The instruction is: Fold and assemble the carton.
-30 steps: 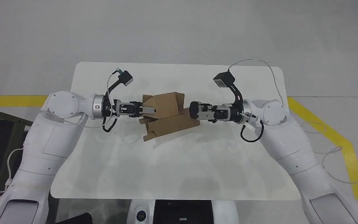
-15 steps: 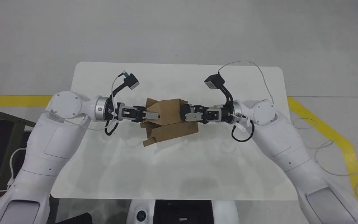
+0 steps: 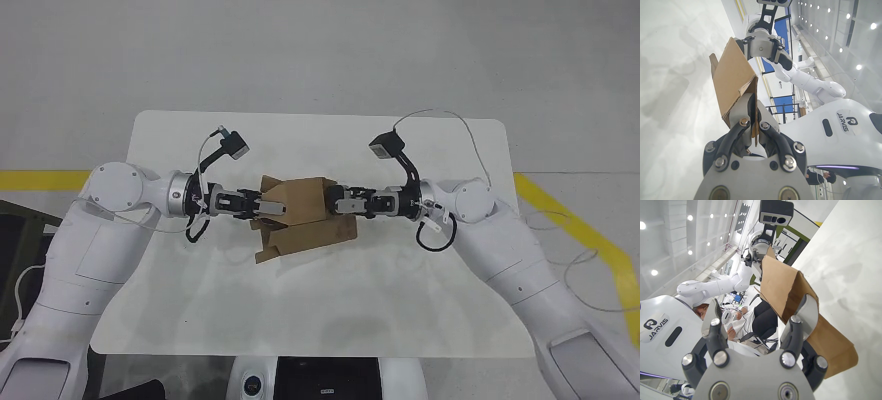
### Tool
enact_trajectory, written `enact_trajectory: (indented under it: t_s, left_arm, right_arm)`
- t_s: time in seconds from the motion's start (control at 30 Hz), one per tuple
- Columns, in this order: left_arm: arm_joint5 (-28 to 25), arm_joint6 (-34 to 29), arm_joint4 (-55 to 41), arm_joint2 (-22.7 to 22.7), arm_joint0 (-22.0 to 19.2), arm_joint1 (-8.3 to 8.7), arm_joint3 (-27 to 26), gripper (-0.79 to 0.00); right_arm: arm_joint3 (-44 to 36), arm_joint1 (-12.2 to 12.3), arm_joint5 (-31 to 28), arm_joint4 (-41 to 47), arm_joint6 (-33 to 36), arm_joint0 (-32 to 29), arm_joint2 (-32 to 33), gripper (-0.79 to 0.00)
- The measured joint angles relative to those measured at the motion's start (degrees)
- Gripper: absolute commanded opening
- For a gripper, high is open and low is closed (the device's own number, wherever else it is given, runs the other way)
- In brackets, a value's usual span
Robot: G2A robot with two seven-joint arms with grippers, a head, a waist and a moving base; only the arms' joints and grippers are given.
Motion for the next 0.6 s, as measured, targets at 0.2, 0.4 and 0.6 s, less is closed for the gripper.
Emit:
enact_trajectory:
  t_s: [0.2,0.4,0.6]
  left_arm:
    - [0.06,0.22,-0.06,-0.18,0.16,0.05,0.11,-0.785]
    - [0.03,0.32,0.06,-0.31,0.38,0.1,0.4,-0.785]
    - [0.01,0.33,0.36,-0.35,0.54,0.15,0.51,-0.785]
  right_arm:
    - [0.58,-0.56,-0.46,1.58,-0.46,0.56,-1.78,-0.274]
    - [0.82,-0.65,-0.5,4.44,-0.5,0.98,-1.92,-0.345]
    - [0.49,-0.15,0.87,3.87,0.87,1.54,-1.49,-0.36]
